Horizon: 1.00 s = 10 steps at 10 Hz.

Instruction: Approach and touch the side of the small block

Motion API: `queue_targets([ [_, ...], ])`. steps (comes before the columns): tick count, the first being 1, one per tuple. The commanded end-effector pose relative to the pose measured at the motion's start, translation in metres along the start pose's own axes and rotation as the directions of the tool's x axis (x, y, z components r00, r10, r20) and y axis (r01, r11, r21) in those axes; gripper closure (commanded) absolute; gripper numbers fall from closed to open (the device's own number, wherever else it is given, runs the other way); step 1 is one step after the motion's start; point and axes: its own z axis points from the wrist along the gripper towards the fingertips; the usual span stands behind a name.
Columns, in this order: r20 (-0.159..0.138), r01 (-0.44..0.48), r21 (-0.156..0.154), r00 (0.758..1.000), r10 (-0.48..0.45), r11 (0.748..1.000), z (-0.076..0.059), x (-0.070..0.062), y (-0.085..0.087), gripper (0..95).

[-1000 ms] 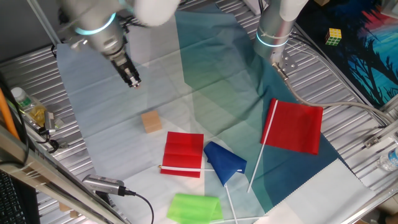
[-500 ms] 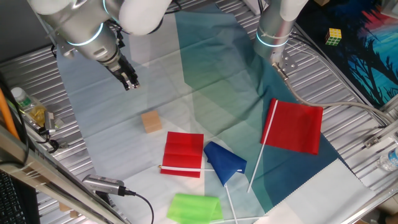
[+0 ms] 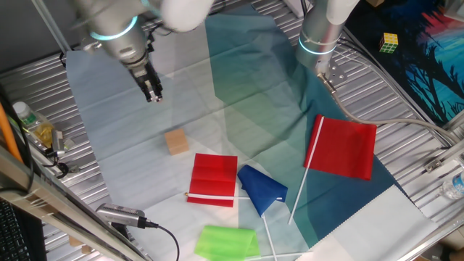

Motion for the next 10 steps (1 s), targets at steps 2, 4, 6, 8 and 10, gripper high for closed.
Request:
queue_targets([
  [2,0.030,0.034,-0.018,0.999,-0.034,0.999,0.0002,-0.0023,0.0008,95.0],
  [4,0.028,0.038,-0.017,0.999,-0.037,0.999,0.0002,-0.0023,0.0008,95.0],
  [6,0.025,0.039,-0.017,0.999,-0.039,0.999,0.0002,-0.0023,0.0008,95.0],
  [8,0.017,0.039,-0.016,0.999,-0.039,0.999,0.0002,-0.0023,0.0008,95.0],
  [10,0.001,0.055,-0.016,0.998,-0.055,0.998,0.0035,-0.0038,-0.0022,95.0],
])
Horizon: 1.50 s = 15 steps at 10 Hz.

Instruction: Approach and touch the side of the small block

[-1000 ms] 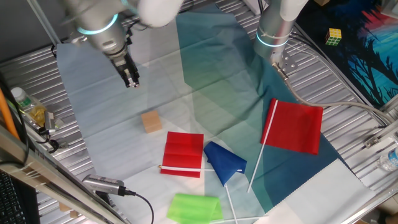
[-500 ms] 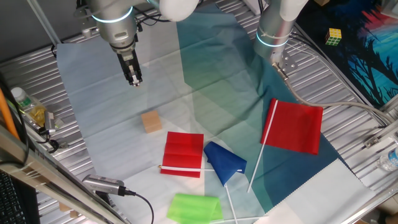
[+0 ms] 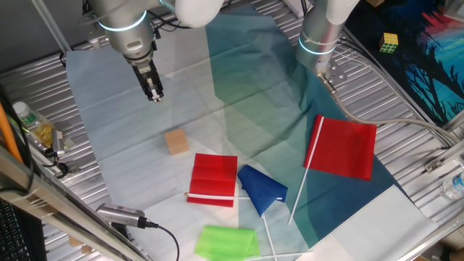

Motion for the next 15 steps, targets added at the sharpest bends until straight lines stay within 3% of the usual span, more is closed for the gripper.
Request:
queue_targets([
  [1,-0.010,0.017,-0.005,1.000,-0.017,1.000,0.008,-0.003,-0.006,95.0],
  [3,-0.010,0.014,-0.012,1.000,-0.015,1.000,0.022,-0.006,-0.008,95.0],
  [7,-0.015,0.031,-0.024,0.999,-0.032,0.999,0.074,-0.015,-0.009,95.0],
  [8,-0.010,0.039,-0.027,0.999,-0.039,0.999,0.090,-0.015,-0.009,95.0],
  [10,0.003,0.040,-0.029,0.999,-0.040,0.999,0.111,-0.010,-0.004,95.0],
  [15,0.026,0.017,-0.028,1.000,-0.016,0.999,0.134,-0.004,0.015,95.0],
])
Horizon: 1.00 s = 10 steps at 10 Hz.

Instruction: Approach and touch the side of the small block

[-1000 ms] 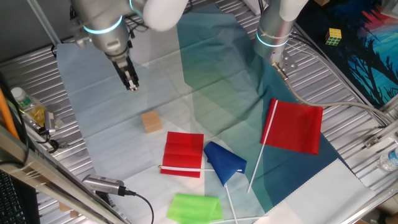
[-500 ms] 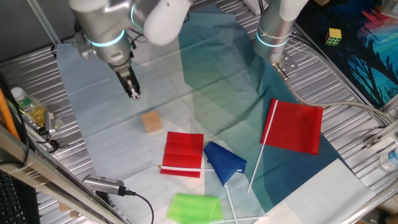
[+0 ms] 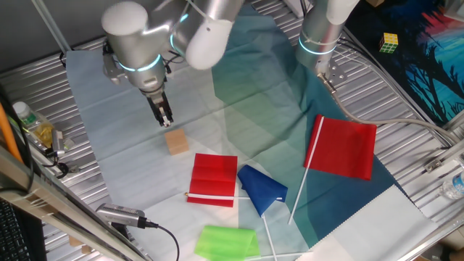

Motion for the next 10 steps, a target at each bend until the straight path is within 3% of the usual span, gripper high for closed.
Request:
queue_targets([
  [1,0.012,-0.006,0.001,1.000,0.006,1.000,0.001,0.001,0.004,95.0],
  [5,0.024,-0.031,-0.001,0.999,0.031,1.000,0.000,0.003,0.016,95.0],
  [10,0.033,-0.018,0.012,0.999,0.018,1.000,0.000,0.003,0.016,95.0],
])
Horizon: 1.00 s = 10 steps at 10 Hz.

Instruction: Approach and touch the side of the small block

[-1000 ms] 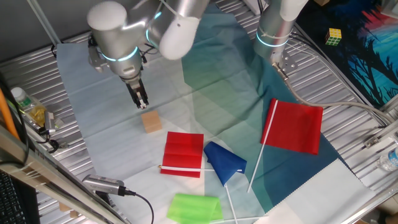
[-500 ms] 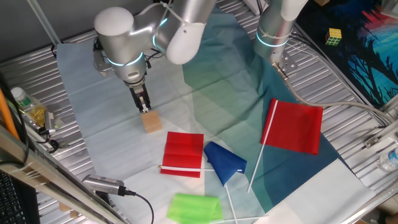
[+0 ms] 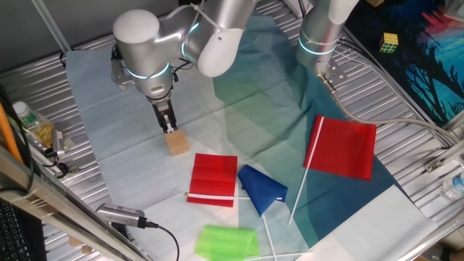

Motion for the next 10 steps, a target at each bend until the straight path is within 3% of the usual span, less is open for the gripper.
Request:
queue_targets([
  [1,0.007,0.006,0.005,1.000,-0.006,1.000,-0.002,0.000,-0.004,95.0],
  [4,0.011,0.005,0.006,1.000,-0.005,1.000,-0.006,-0.006,-0.008,95.0],
  [6,0.003,0.006,0.011,1.000,-0.006,1.000,-0.017,-0.026,-0.009,95.0],
  [7,0.004,0.002,0.018,1.000,-0.002,1.000,-0.019,-0.042,-0.004,95.0],
  [10,0.008,-0.025,0.019,1.000,0.024,1.000,-0.017,-0.072,0.014,95.0],
])
